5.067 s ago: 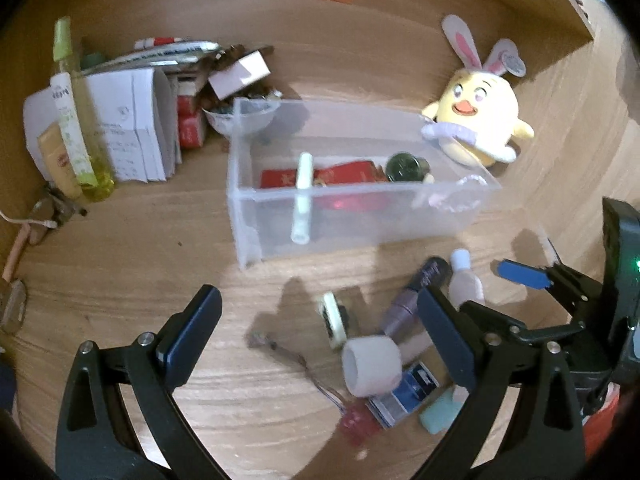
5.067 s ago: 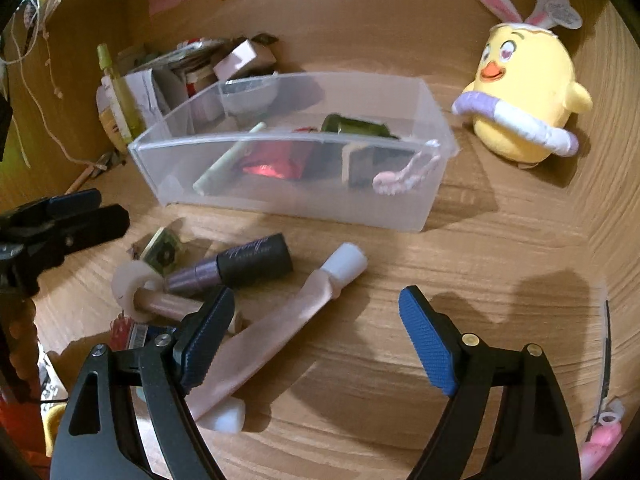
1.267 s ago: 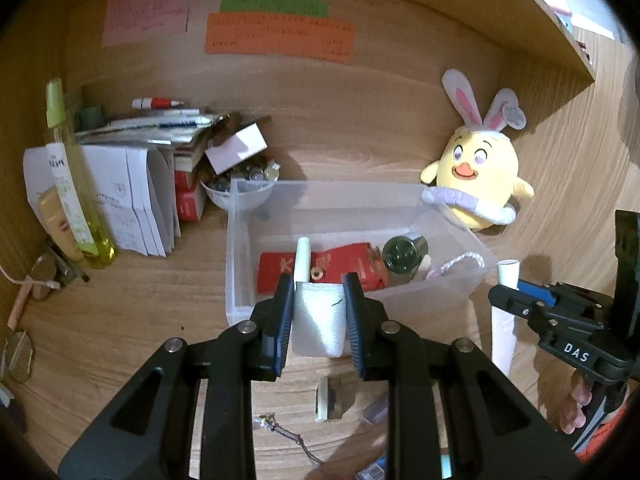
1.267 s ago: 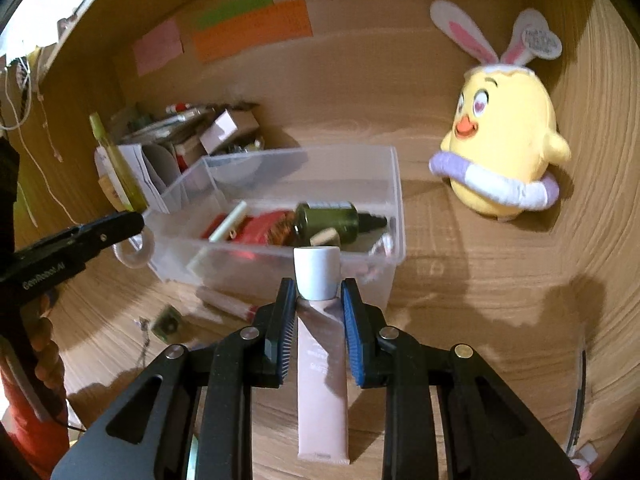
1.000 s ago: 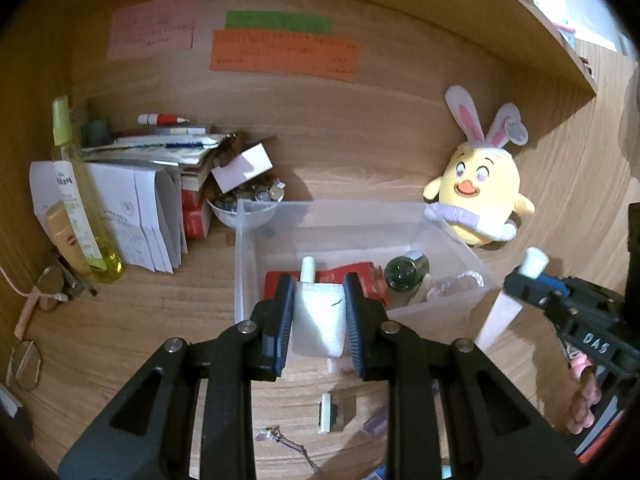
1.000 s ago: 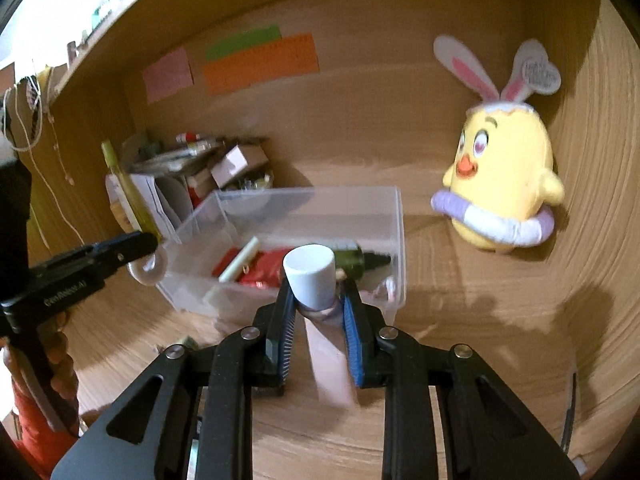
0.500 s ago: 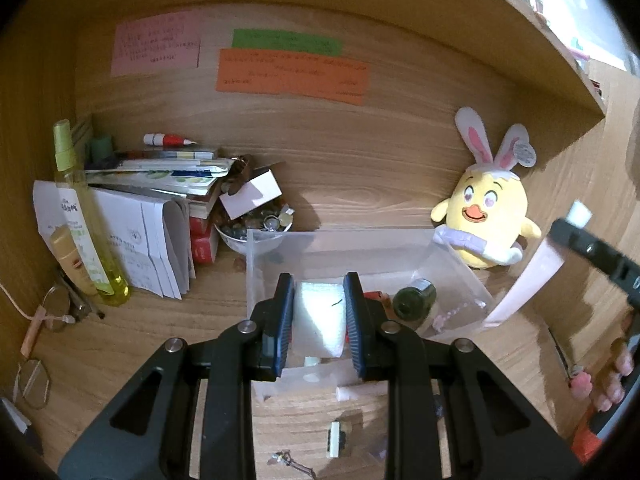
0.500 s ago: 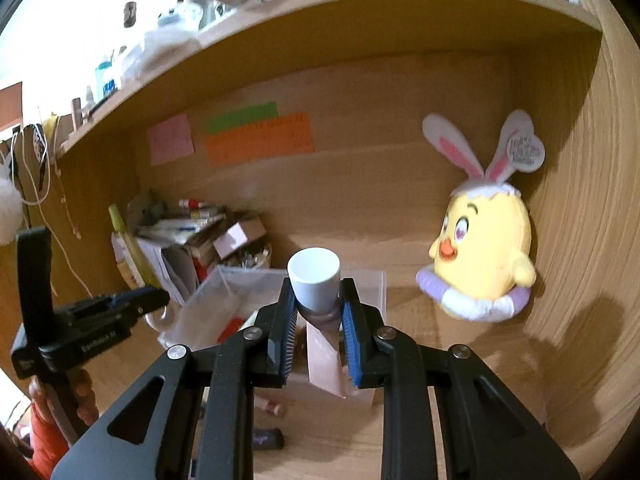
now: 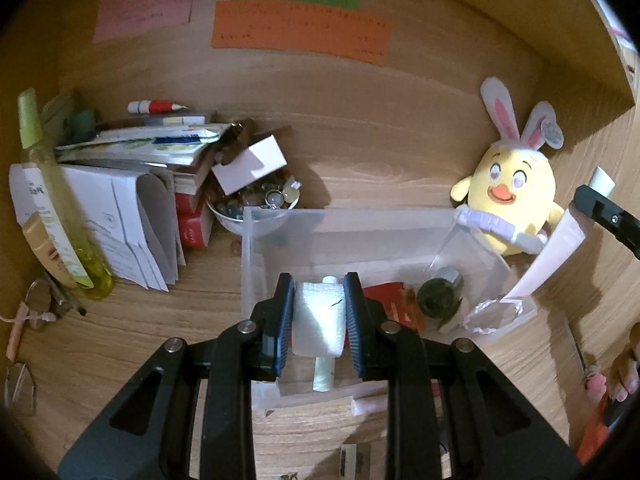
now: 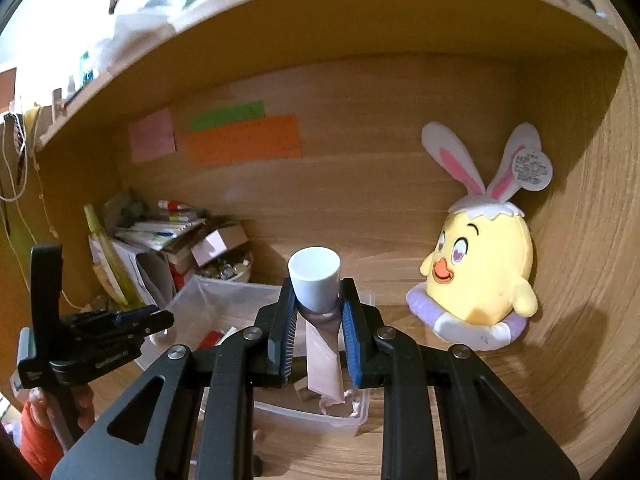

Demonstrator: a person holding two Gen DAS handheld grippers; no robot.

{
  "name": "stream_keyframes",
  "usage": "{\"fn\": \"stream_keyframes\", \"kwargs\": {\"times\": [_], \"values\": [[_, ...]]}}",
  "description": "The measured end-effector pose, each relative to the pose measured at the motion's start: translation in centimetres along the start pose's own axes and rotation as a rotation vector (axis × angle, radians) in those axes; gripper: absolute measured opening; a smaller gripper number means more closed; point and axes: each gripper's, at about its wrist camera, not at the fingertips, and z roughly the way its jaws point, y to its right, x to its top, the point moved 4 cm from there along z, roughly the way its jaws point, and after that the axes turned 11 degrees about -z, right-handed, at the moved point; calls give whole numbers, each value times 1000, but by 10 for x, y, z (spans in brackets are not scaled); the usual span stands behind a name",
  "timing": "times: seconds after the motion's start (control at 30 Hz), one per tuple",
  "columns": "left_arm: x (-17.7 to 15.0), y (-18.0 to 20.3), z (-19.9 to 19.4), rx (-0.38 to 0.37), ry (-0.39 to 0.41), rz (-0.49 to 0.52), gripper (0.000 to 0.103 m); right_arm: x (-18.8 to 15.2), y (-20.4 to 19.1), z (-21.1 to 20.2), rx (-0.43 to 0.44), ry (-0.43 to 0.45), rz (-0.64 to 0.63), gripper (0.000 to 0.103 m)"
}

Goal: Organize objects
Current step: 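Carry the tape roll left into the clear box while the right gripper carries the pink tube, then open the left gripper to release the tape roll while the right gripper releases the pink tube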

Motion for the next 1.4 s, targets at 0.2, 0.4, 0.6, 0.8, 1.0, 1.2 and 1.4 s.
{"fn": "stream_keyframes", "kwargs": {"times": [0.2, 0.4, 0.6, 0.8, 1.0, 1.2, 1.4], "values": [[-5, 0, 13, 16, -21, 17, 24, -10, -5, 19, 64, -64, -8, 19], [-10, -1, 25, 20, -49, 24, 24, -20, -18, 38, 101, -125, -31, 19], [-13, -2, 27, 9, -58, 24, 25, -31, -24, 59, 112, -181, -34, 19], [-14, 1, 23, 11, -41, 39, 42, -39, -23, 75, 102, -217, -20, 19], [-11, -1, 14, 2, -15, 22, 56, -47, -23, 88, 72, -251, -33, 19], [-10, 4, 1, -9, -2, 28, 59, -46, -23, 86, 54, -254, -47, 19], [-10, 11, -23, -9, 49, 68, 69, -41, -27, 69, 77, -222, -54, 43]]}}
